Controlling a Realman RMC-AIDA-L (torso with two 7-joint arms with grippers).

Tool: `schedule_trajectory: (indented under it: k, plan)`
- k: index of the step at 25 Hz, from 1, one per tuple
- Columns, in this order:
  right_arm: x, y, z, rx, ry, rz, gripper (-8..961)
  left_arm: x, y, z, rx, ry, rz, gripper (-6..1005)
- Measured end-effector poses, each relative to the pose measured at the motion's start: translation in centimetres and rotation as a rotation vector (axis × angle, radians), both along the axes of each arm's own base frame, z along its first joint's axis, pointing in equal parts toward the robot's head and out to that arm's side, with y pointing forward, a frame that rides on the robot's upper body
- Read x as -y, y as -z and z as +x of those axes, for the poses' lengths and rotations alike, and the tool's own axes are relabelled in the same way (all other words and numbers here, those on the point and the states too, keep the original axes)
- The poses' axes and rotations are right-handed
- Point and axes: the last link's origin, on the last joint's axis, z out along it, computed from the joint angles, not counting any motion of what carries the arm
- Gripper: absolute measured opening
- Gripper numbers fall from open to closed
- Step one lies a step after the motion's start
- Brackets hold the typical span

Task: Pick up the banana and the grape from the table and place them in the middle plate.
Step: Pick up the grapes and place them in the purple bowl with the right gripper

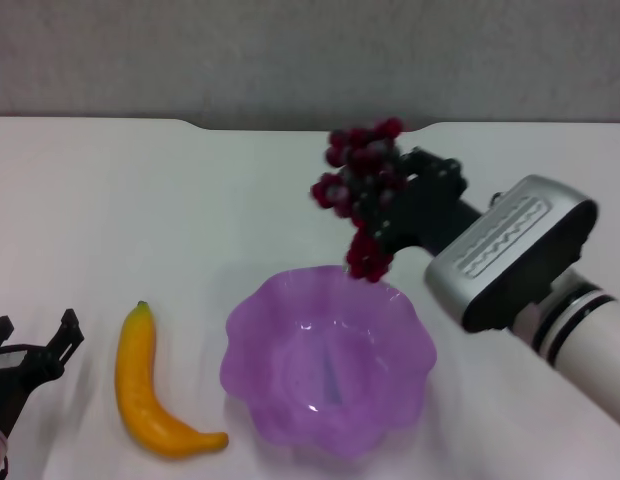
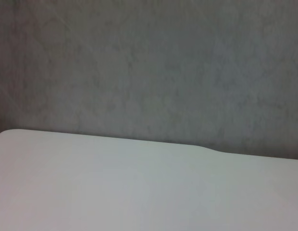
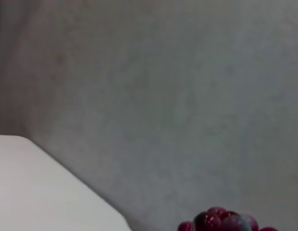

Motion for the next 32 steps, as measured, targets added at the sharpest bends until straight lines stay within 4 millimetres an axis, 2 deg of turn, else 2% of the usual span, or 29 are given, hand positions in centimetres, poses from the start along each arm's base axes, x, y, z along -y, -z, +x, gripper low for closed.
schedule_trajectory:
  k: [8, 16, 28, 32]
  plan:
    - [1.8, 3.4, -0.8, -0.009, -0.028, -0.122, 436, -0.4, 0.0, 0.3, 0.001, 0.012, 0.001, 890]
    - [3.6, 5.0, -1.0, -0.053, -0.034, -0.186, 435, -0.4, 0.0, 0.3, 0.001, 0.011, 0.001, 890]
    - [3.5, 5.8, 2.9, -0.100, 0.186, -0.255, 435, -0.3, -0.5, -0.4, -0.001, -0.018, 0.022, 891]
    - [3.5, 6.4, 3.4, -0.103, 0.262, -0.320, 435, -0.2, -0.6, -0.4, -0.002, -0.021, 0.022, 891]
